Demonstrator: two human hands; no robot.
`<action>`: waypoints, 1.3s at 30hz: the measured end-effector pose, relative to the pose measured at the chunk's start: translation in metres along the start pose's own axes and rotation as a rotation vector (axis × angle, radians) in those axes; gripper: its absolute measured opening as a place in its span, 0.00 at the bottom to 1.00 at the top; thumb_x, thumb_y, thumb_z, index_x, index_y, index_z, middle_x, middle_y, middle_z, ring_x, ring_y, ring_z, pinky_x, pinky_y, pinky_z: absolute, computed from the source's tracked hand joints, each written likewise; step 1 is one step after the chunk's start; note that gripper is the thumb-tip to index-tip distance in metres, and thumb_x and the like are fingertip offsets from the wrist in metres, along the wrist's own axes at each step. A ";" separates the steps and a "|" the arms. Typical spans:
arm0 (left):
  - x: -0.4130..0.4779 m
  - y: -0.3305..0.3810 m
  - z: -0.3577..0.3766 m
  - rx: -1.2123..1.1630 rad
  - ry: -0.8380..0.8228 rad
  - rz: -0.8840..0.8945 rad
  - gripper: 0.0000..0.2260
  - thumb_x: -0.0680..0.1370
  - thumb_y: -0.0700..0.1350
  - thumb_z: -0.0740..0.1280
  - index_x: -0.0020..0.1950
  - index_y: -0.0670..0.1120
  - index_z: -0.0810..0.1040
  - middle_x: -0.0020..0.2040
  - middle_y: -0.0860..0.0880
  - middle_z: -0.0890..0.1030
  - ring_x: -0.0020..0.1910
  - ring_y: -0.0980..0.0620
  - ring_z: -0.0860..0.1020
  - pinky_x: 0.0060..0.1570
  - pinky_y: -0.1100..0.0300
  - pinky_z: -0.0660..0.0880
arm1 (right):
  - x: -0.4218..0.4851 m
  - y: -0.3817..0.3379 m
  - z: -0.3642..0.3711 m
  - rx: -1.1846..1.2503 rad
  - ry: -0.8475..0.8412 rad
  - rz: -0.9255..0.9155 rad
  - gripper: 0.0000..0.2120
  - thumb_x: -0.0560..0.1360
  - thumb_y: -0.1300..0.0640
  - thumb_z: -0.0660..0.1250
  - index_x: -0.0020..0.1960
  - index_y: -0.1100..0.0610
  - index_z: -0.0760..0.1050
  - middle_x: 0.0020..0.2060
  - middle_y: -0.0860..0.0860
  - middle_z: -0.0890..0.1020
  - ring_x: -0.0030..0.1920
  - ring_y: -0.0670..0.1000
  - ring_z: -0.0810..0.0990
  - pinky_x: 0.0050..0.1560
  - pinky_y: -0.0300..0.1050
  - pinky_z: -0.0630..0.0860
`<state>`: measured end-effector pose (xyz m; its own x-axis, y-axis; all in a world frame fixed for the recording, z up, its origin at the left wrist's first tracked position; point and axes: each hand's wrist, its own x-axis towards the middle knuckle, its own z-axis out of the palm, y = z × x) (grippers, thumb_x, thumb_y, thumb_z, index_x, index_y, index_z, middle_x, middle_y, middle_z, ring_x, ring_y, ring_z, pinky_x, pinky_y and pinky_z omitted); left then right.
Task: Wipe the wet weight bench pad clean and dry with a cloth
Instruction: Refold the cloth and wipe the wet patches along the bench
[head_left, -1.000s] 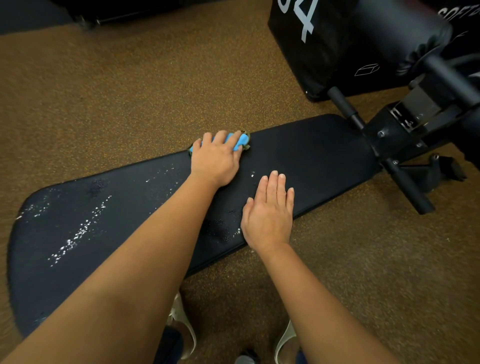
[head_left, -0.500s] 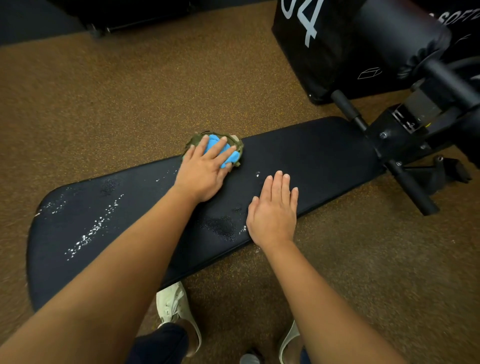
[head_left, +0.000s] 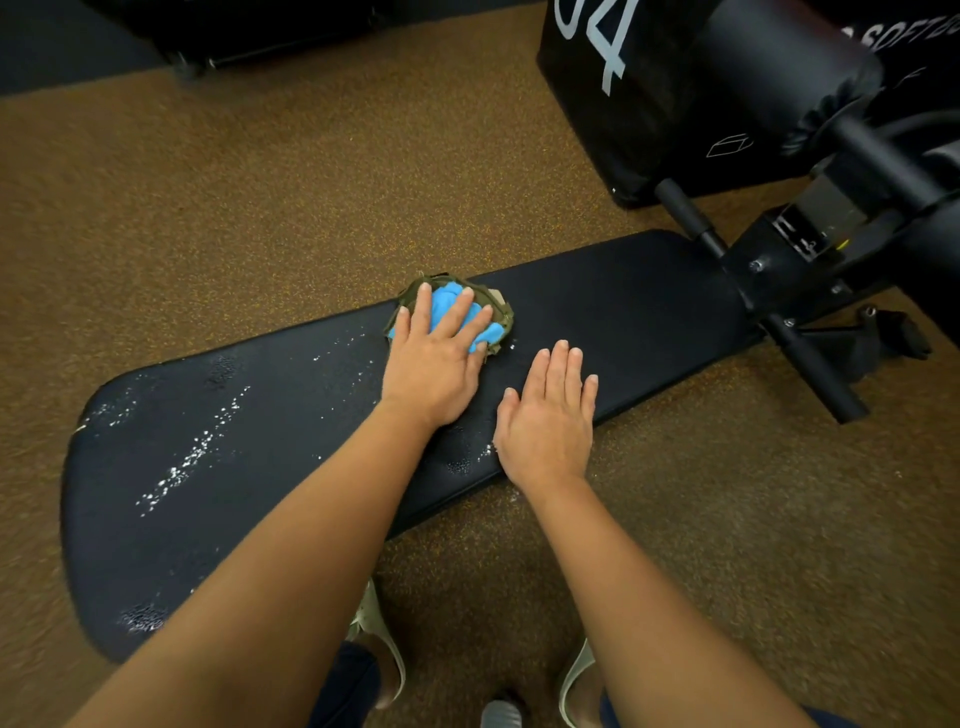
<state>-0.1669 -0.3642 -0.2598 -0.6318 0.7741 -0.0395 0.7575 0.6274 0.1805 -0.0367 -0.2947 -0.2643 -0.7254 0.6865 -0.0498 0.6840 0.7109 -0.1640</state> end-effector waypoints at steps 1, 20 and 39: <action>-0.002 0.009 0.001 -0.013 0.000 -0.019 0.22 0.82 0.56 0.48 0.77 0.55 0.59 0.79 0.52 0.55 0.77 0.37 0.44 0.73 0.40 0.46 | -0.001 0.000 -0.001 0.006 0.001 0.012 0.30 0.80 0.48 0.51 0.76 0.63 0.50 0.77 0.59 0.50 0.77 0.57 0.45 0.75 0.57 0.43; -0.017 0.006 0.001 0.045 -0.039 0.190 0.28 0.78 0.59 0.39 0.77 0.56 0.59 0.78 0.53 0.55 0.77 0.39 0.43 0.73 0.40 0.45 | -0.007 0.010 0.005 0.013 0.053 -0.038 0.33 0.77 0.44 0.43 0.75 0.63 0.55 0.76 0.60 0.54 0.77 0.58 0.49 0.74 0.57 0.44; -0.019 -0.003 -0.001 -0.060 -0.066 0.434 0.26 0.80 0.58 0.43 0.76 0.53 0.63 0.78 0.51 0.58 0.77 0.42 0.42 0.72 0.48 0.40 | -0.012 0.024 0.001 0.006 0.003 -0.116 0.35 0.77 0.42 0.36 0.76 0.61 0.50 0.77 0.57 0.50 0.77 0.55 0.44 0.74 0.54 0.40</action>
<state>-0.1578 -0.3811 -0.2587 -0.2439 0.9698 -0.0094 0.9382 0.2384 0.2511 -0.0117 -0.2862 -0.2689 -0.7997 0.5998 -0.0269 0.5946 0.7849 -0.1745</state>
